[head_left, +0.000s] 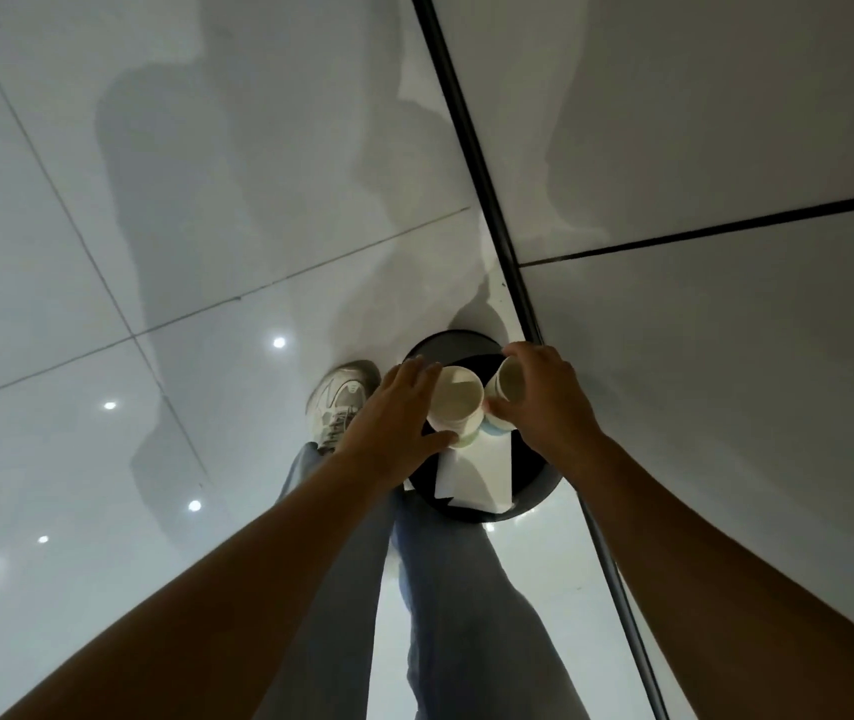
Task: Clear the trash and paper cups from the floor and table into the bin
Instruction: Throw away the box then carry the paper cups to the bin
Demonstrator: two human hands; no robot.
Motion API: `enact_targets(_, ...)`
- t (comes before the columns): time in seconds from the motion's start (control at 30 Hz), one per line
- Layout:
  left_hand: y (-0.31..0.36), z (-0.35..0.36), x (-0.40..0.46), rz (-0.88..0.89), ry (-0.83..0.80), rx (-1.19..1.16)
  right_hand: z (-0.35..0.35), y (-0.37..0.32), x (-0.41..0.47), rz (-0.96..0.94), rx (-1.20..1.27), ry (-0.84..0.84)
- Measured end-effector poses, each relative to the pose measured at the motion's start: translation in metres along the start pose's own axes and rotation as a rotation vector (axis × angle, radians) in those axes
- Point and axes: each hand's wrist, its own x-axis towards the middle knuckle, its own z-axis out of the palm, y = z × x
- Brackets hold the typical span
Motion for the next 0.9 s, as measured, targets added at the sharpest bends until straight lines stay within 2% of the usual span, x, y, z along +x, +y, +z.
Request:
enact_targets(0.1,-0.008,-0.008,0.0,-0.01,0.047,0.022,0.004,0.002,0.004,0.037,0.004,-0.084)
enact_targets(0.23,-0.012,-0.022,-0.01,-0.044,0.041,0.03,-0.006,0.001,-0.002,0.08,-0.131,-0.226)
enact_targets(0.43,0.018,-0.065,-0.056,-0.109,0.082,-0.005,-0.046,-0.041,-0.049,0.026,-0.133,-0.151)
enact_targets(0.63,0.069,-0.131,-0.143,-0.177,0.228,0.109,-0.084,-0.131,-0.136,-0.253,-0.22,-0.143)
enact_targets(0.9,0.129,-0.163,-0.332,-0.463,0.485,0.143,-0.133,-0.232,-0.274,-0.661,-0.466,-0.075)
